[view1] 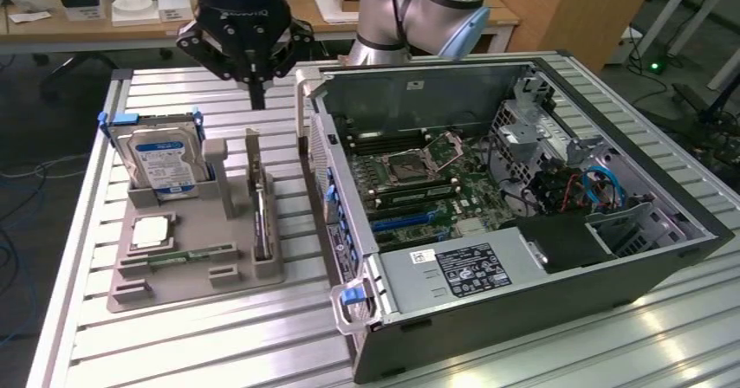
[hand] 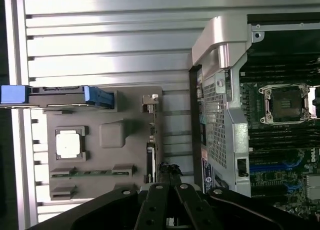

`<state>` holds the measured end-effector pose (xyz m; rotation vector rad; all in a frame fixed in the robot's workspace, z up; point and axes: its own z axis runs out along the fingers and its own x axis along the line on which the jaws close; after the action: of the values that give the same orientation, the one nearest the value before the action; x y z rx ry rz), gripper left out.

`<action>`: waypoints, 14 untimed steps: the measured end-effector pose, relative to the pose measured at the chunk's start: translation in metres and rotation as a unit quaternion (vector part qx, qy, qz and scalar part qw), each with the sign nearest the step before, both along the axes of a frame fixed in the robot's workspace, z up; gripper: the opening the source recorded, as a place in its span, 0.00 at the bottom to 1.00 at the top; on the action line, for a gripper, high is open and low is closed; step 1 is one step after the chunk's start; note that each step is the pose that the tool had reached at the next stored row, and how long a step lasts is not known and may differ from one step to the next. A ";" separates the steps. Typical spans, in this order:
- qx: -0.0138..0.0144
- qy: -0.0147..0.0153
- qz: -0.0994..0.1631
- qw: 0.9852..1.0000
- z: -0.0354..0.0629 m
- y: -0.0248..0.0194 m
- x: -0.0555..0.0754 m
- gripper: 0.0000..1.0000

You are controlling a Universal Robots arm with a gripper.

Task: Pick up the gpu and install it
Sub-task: 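Reach for the gpu, then pick up the gpu and move the gpu toward the slot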

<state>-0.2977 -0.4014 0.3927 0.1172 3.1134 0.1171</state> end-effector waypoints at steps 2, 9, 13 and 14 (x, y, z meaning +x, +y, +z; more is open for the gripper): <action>0.000 0.000 0.000 1.000 0.0000 -0.0001 -0.005 0.10; 0.000 0.000 0.000 1.000 -0.0001 -0.0004 -0.020 0.10; 0.000 0.000 0.000 1.000 -0.0001 -0.0004 -0.020 0.10; 0.000 0.000 0.000 1.000 0.0000 -0.0004 -0.020 0.10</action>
<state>-0.3176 -0.4018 0.3927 0.1171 3.1135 0.1158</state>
